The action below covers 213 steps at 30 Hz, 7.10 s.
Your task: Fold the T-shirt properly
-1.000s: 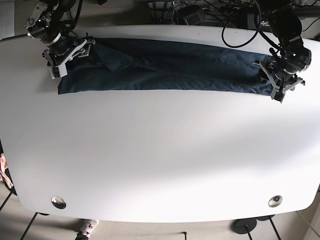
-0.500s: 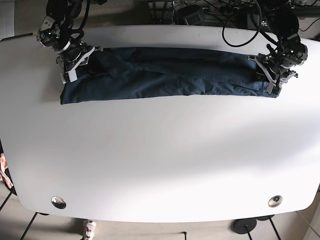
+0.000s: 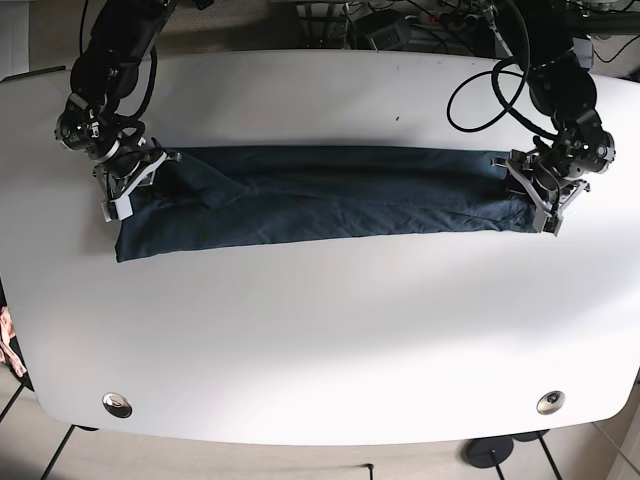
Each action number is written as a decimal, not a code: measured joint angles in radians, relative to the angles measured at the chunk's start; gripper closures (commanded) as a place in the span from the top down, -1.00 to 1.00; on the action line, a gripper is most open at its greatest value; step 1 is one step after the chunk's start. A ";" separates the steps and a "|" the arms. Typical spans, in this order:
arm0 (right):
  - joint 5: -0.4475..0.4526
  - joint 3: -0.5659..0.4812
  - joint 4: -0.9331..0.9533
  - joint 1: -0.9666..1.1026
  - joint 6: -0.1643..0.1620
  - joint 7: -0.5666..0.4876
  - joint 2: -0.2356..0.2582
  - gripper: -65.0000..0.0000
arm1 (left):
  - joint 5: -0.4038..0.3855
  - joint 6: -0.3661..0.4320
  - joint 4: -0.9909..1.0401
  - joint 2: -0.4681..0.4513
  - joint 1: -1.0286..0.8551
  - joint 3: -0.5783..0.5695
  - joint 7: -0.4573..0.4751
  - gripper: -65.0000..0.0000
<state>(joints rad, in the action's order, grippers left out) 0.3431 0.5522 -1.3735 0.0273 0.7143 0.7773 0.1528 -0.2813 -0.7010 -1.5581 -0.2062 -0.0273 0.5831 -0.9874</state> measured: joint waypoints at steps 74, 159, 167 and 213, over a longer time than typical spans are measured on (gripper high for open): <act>0.001 0.009 -0.001 0.019 -0.008 -0.030 -0.022 -0.82 | -0.040 0.256 -0.040 0.321 0.218 -0.925 -0.089 0.17; 0.448 0.248 0.389 -0.074 -0.026 0.175 0.311 0.66 | -0.040 0.128 0.253 0.225 0.160 -0.707 0.270 -0.91; 0.520 0.069 0.308 -0.064 -0.002 0.104 0.168 0.65 | -0.056 0.124 0.263 0.163 0.159 -0.676 0.280 -0.91; 0.096 -0.496 -0.288 -0.108 -0.018 0.279 -0.164 -0.28 | -0.057 0.128 0.264 0.209 0.135 -0.654 0.290 -0.89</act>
<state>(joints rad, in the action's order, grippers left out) 0.4393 0.0563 -1.6611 -0.0807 0.6960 1.0565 -0.0116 -0.3382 -0.5728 -1.2938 0.0029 0.1081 -0.0708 -0.6979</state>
